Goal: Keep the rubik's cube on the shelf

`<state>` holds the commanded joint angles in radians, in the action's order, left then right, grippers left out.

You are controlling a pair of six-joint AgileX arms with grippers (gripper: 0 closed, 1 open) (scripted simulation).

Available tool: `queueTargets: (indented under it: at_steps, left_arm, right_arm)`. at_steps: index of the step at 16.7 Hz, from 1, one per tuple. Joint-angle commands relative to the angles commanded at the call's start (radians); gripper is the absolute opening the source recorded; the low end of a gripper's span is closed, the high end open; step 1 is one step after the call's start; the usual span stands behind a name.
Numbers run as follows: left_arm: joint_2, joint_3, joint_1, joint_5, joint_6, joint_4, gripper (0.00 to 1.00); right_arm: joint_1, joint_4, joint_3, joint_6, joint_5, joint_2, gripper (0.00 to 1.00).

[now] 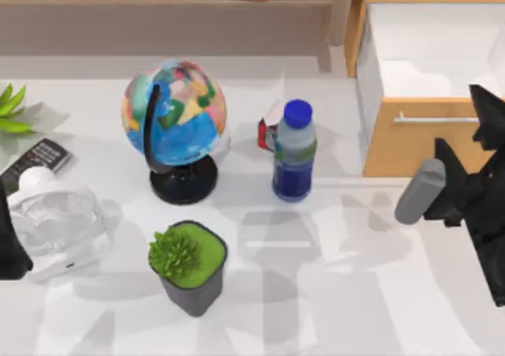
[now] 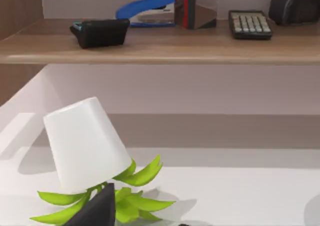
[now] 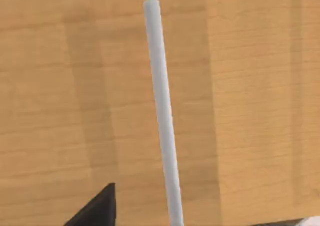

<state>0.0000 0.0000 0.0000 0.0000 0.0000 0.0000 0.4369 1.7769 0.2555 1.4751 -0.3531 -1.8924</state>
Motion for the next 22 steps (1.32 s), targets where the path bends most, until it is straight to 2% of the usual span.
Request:
queueTargets:
  at_steps: [4, 20, 22]
  left_arm:
    - [0.000, 0.000, 0.000, 0.000, 0.000, 0.000, 1.00]
    - [0.000, 0.000, 0.000, 0.000, 0.000, 0.000, 1.00]
    - [0.000, 0.000, 0.000, 0.000, 0.000, 0.000, 1.00]
  right_arm:
    - [-0.085, -0.019, -0.041, 0.075, -0.024, -0.080, 1.00]
    - [-0.129, -0.097, 0.054, 0.080, 0.013, -0.102, 1.00]
    - [-0.129, -0.097, 0.054, 0.080, 0.013, -0.102, 0.85]
